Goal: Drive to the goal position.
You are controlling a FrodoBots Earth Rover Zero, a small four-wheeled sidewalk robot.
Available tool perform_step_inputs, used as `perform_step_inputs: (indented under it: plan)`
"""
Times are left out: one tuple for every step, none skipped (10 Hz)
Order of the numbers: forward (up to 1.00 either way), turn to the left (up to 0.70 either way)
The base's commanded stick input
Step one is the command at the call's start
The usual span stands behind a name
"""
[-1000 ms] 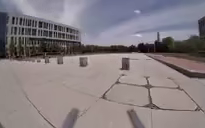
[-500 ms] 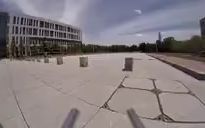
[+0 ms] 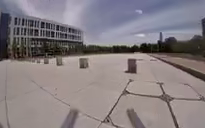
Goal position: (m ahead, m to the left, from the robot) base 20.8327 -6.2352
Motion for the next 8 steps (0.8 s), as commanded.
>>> perform_step_inputs:
  plan:
    - [0.5, 0.0]
    - [0.5, 0.0]
    - [0.5, 0.0]
    - [0.5, 0.0]
    - [0.5, 0.0]
    - [0.5, 0.0]
    - [0.5, 0.0]
    - [0.5, 0.0]
